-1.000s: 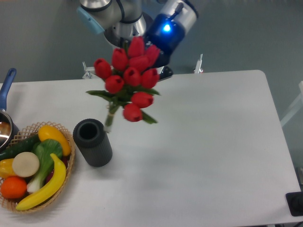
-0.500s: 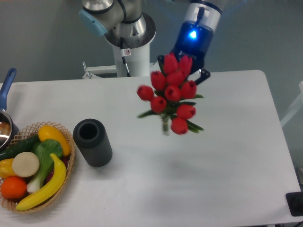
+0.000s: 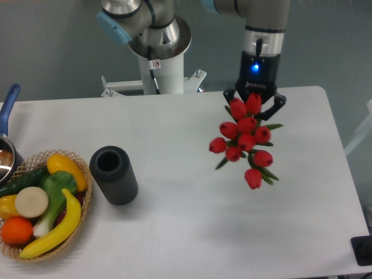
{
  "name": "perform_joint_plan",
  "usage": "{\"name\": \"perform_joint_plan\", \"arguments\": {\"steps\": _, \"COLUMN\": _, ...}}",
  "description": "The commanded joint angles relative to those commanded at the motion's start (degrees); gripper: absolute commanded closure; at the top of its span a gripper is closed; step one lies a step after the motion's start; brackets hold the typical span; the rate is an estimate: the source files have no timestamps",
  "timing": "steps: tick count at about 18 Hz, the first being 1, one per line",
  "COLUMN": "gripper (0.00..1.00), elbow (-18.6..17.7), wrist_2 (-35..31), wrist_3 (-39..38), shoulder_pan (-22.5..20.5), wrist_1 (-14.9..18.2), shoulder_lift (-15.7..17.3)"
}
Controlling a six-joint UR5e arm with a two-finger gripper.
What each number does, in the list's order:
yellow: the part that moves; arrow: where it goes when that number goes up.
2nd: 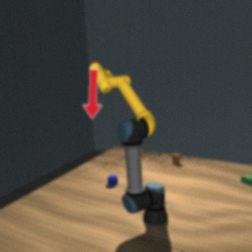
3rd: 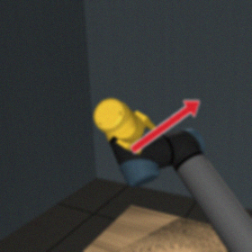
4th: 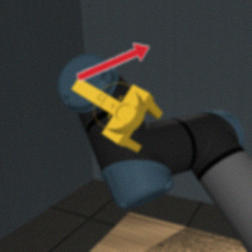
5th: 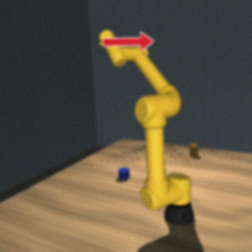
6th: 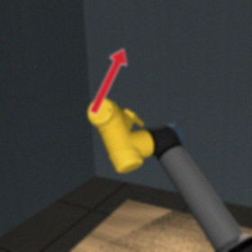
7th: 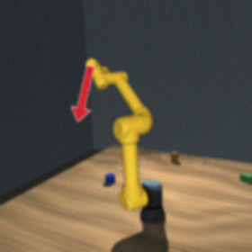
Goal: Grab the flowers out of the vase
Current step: 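Carry the held tulips away from the vase over the table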
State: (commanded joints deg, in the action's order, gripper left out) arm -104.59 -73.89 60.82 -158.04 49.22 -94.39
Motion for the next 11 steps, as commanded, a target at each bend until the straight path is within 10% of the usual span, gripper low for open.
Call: {"name": "perform_joint_plan", "arguments": {"steps": 11, "gripper": 0.95, "elbow": 4.8, "wrist_2": -10.1, "wrist_3": 0.9, "shoulder_pan": 5.3, "wrist_1": 3.7, "shoulder_lift": -6.3}}
